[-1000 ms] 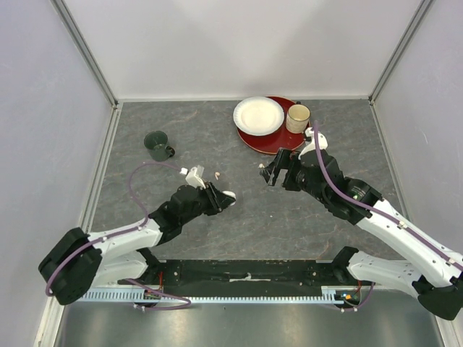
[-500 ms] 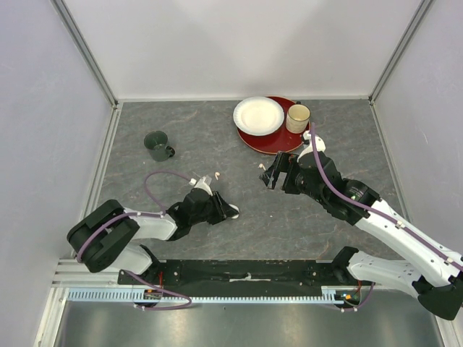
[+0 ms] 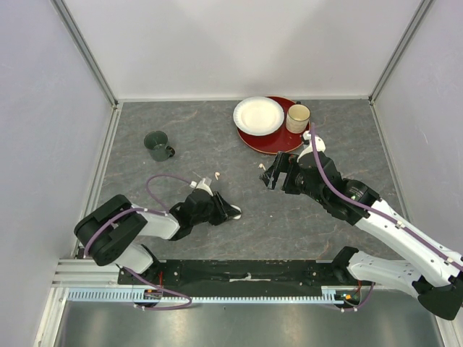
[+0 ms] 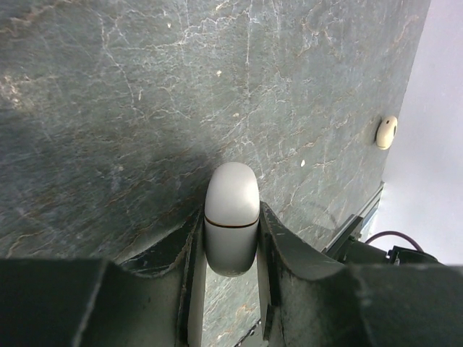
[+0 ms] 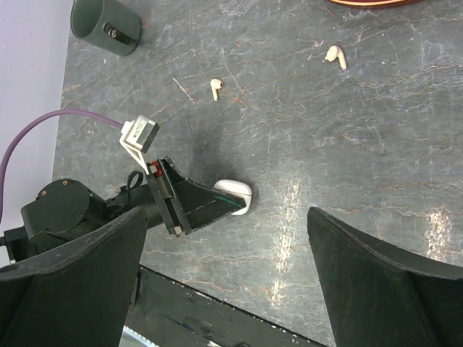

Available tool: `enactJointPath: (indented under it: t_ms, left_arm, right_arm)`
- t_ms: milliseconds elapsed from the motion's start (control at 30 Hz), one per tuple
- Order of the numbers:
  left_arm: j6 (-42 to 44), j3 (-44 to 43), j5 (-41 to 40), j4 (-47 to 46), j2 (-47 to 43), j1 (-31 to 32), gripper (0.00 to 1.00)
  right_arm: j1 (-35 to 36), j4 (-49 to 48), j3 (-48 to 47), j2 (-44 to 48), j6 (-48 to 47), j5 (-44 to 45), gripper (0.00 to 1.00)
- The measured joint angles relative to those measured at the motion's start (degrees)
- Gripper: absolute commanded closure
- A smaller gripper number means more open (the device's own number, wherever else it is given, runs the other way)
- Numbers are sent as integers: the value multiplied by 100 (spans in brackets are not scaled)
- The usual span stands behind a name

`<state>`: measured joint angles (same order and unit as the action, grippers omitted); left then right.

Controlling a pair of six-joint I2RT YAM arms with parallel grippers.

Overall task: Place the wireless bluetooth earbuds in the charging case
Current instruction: Place the charging case at the center of the board.

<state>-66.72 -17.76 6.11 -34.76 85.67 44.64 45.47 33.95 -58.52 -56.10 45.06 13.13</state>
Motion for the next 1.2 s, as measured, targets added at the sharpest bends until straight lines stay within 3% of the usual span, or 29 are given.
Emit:
enactJointPath:
  t_ms: [100,133,200,567,767,1000,1167,1200]
  left_arm:
    - [-15,-11,-13,118,-52,28,62]
    - [-15,-22,-24,201,-90,39,54]
    - [-31,-76,-72,490,-214,81,48]
    - [-33,-352,-404,1631,-693,146,43]
    - [142,-439,-782,2371,-1134,192,34]
    - [466,-560,-1386,3644,-1939,205,32]
    - [702,-730,-1950,4513,-3025,208,31]
    - [758,-778,-2031,4621,-3202,205,26]
  right_arm:
    - [0,0,0,0,-7,-4,2]
    - [0,0,0,0,-9,-13,2]
    - [0,2,0,-4,-17,-20,2]
    - [0,7,2,-92,-35,-35,2]
    - [-66,153,-4,-170,-103,83,2]
    - [-535,769,-170,-673,-155,426,2]
    - [-1329,1143,-173,-782,-70,553,2]
    - [-1513,1185,-173,-809,-70,557,2]
